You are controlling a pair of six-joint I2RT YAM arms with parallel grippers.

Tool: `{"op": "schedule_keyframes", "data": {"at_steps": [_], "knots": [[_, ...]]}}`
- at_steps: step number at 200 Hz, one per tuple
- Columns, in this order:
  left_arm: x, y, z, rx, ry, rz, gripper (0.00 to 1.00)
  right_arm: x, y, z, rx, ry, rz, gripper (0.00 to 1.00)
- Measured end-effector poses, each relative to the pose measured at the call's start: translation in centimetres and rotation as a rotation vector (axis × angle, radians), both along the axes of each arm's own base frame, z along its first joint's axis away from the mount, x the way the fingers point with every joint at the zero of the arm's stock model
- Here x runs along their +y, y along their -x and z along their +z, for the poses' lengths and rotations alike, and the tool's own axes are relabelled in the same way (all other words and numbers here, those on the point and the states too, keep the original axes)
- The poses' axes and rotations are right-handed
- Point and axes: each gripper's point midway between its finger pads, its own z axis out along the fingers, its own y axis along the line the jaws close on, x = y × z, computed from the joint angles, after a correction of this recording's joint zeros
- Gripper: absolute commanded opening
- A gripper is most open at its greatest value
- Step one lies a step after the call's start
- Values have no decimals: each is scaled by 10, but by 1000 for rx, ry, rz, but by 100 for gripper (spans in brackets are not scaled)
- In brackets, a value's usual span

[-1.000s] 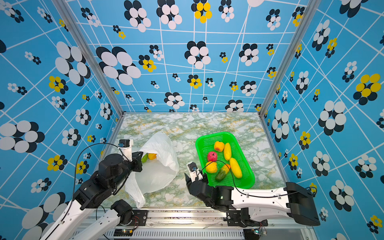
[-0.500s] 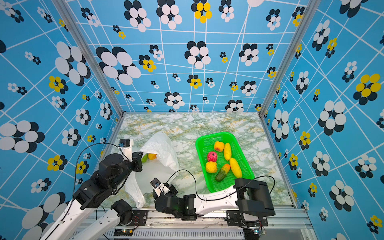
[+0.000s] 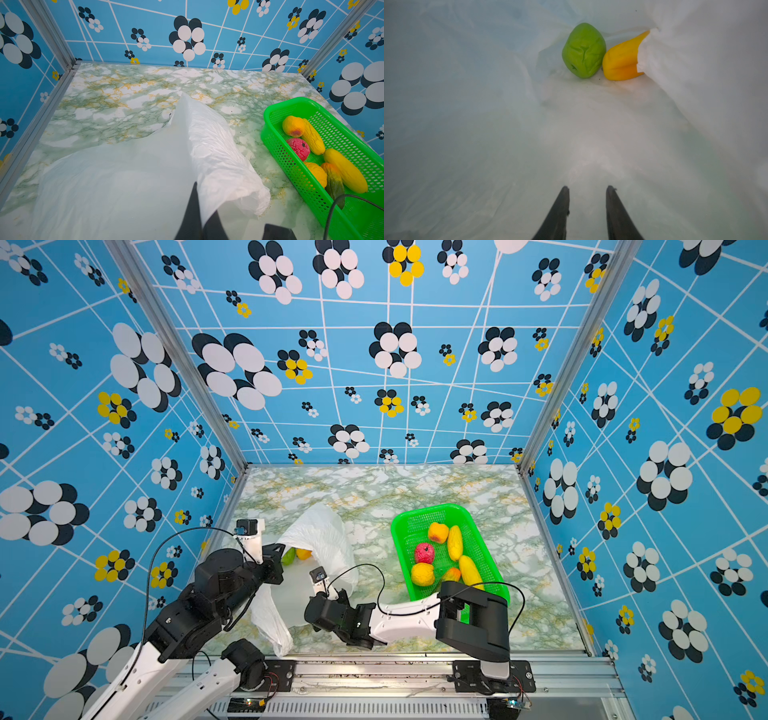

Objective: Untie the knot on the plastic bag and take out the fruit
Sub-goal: 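Move the right gripper back over the bag mouth held by the left gripper, then lower the right gripper into the bag and grasp the long yellow fruit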

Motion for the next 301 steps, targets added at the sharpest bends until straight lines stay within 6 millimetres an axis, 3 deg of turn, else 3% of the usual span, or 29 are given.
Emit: {"op": "schedule_keyframes", "data": {"at_steps": [38, 70, 102, 143, 195, 258, 265, 301], "knots": [[0, 0, 0, -1, 1, 0, 0, 5, -15, -13, 83, -13, -69, 33], [1, 1, 2, -7, 5, 0, 0, 8, -34, -14, 127, -22, -140, 44], [0, 2, 2, -8, 7, -5, 0, 13, -52, -10, 138, -28, -199, 48], [-2, 2, 2, -3, 12, -14, 0, 40, -66, -3, 145, -60, -220, 54], [-5, 1, -1, 9, 12, -29, 0, 69, -87, -8, 122, -75, -265, 74], [-5, 1, -1, 10, 12, -30, 0, 69, -124, -12, 35, -61, -386, 86], [-5, 1, -1, 10, 12, -30, 0, 67, -129, -13, 26, -58, -403, 99], [-6, 3, 0, 5, 18, -37, 0, 55, -148, -13, -30, -47, -480, 99]]}}
